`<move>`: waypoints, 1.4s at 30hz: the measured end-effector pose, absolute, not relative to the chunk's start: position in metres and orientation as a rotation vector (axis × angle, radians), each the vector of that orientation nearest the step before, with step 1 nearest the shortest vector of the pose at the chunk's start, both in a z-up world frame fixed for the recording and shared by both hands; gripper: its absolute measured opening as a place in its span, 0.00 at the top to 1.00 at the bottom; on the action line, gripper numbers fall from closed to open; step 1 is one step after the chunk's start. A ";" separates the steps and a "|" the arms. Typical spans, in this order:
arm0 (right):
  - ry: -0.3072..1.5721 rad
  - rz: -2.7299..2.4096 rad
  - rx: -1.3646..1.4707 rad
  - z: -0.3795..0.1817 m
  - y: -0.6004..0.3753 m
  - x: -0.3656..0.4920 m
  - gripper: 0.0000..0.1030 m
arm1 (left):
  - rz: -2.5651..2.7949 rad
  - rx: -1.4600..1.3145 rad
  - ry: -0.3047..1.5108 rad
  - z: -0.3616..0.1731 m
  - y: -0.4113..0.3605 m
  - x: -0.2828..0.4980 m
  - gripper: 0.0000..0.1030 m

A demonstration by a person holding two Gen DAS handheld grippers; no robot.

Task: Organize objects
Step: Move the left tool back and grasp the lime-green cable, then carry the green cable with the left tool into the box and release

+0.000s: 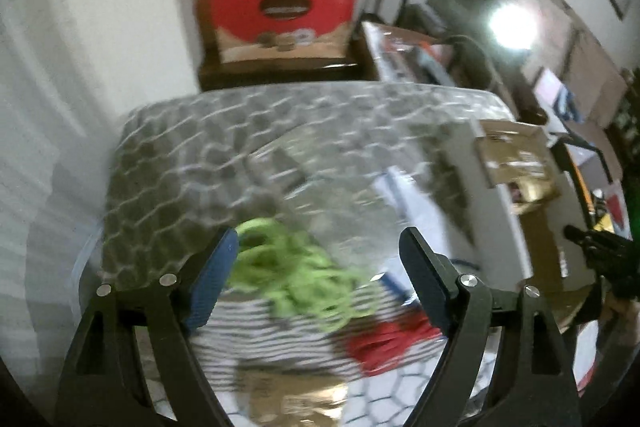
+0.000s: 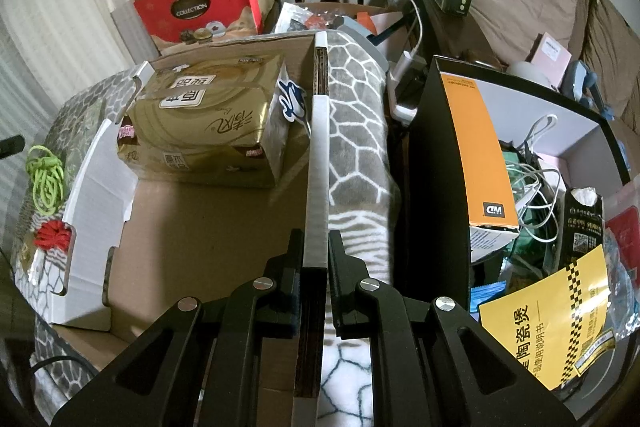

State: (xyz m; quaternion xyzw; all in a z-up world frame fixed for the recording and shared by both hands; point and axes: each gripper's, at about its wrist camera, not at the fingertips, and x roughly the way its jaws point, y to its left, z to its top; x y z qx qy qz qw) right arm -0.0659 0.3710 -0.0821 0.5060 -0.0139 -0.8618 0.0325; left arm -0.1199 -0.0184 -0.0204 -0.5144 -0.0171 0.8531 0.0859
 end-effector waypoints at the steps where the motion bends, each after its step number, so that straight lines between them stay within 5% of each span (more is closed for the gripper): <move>1: -0.041 -2.653 1.559 -0.082 0.371 -0.066 0.90 | 2.549 -1.554 -0.064 -0.026 -0.026 -0.119 0.22; 16: -0.038 -2.654 1.561 -0.081 0.372 -0.066 0.90 | 2.442 -1.695 -0.302 -0.084 -0.048 -0.126 0.27; 19: -0.042 -2.653 1.559 -0.082 0.373 -0.067 0.90 | 2.436 -1.699 -0.347 -0.093 -0.051 -0.129 0.54; 26: -0.049 -2.653 1.554 -0.082 0.374 -0.066 0.90 | 2.435 -1.656 -0.478 -0.091 -0.066 -0.127 0.81; 42: -0.071 -2.651 1.548 -0.081 0.377 -0.065 0.90 | 2.324 -1.397 -0.508 -0.012 -0.023 -0.101 0.86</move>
